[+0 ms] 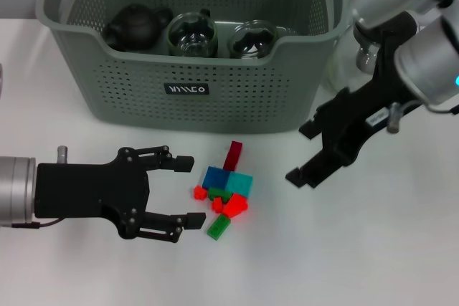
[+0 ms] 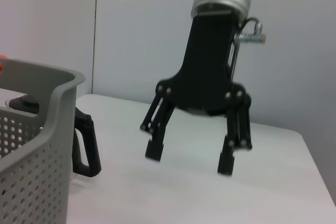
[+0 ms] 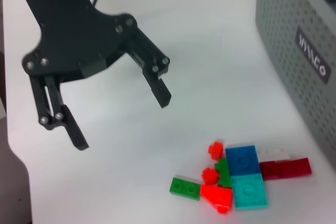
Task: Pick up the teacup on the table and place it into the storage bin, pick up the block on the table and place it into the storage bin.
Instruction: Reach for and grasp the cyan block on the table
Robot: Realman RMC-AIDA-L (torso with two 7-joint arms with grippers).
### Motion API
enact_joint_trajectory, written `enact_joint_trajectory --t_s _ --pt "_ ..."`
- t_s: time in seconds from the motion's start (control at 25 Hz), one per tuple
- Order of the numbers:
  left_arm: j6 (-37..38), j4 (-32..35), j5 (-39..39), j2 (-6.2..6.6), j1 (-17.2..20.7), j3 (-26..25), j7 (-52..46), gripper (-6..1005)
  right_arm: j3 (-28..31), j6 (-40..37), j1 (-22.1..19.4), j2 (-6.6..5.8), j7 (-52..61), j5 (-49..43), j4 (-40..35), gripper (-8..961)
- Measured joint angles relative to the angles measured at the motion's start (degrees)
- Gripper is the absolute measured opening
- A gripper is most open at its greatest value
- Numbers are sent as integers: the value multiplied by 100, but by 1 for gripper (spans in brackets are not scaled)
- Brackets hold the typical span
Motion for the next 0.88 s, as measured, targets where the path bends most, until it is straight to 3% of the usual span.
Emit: enact_joint_trajectory --t_s 0.88 --pt "-17 -25 -1 -9 20 24 0 876 -1627 2417 237 80 -32 82 1985 945"
